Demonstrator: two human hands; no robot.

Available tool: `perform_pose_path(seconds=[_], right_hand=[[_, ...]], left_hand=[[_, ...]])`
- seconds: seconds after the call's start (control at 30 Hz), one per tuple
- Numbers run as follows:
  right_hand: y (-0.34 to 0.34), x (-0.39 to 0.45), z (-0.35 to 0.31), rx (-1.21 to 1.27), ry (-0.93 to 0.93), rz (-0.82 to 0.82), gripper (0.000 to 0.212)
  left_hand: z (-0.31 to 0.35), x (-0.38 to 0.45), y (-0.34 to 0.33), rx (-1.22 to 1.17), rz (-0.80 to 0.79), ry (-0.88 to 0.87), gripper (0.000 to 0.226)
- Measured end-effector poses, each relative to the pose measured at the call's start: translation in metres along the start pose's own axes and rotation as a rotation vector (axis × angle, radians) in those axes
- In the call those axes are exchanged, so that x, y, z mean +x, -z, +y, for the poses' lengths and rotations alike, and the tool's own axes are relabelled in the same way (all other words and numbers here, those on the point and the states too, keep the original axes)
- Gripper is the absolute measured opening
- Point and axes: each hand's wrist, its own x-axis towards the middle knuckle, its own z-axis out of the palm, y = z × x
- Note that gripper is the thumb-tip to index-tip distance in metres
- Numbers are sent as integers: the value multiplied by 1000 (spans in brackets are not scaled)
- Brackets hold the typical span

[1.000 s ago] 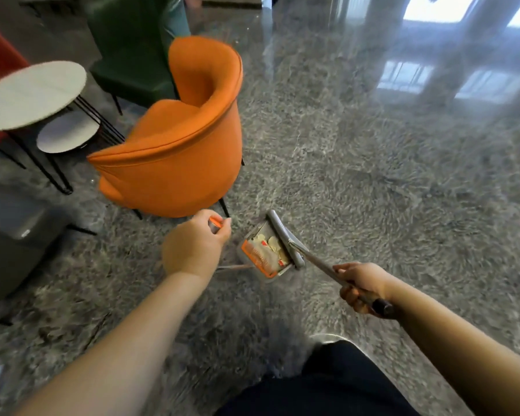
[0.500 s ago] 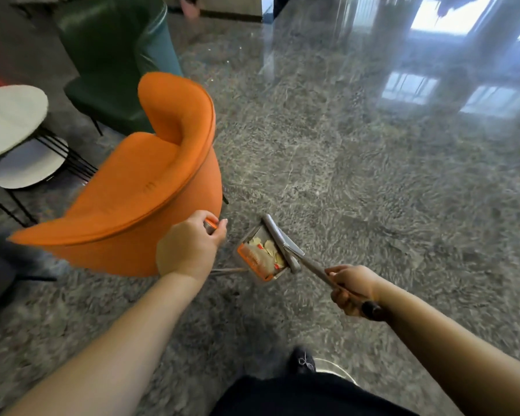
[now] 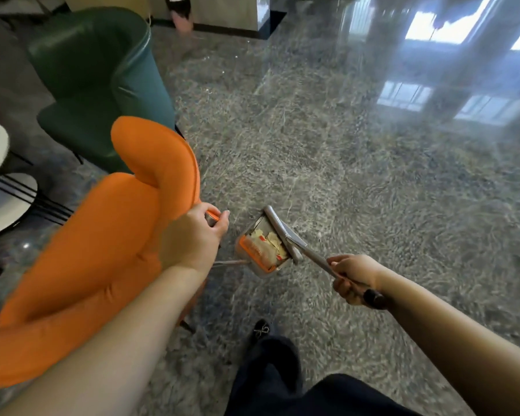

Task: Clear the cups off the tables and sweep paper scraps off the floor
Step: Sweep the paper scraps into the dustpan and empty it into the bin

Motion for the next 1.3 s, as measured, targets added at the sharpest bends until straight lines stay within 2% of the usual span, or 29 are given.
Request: perform_pose_path(seconds=[0.17, 0.47, 0.73, 1.0, 1.3], right_hand=[[-14, 34, -82, 23, 1, 9, 29], [-23, 111, -231, -43, 16, -32, 31], [-2, 192, -376, -126, -6, -98, 34], [-4, 251, -515, -184, -19, -123, 27], [-48, 332, -651, -181, -8, -117, 26]], left_hand=[[0, 94, -16, -42, -40, 33, 21], [4, 239, -64, -21, -5, 115, 23], [27, 382, -121, 91, 20, 150, 26], [47, 508, -151, 138, 80, 197, 29], [17, 662, -185, 114, 75, 242, 28]])
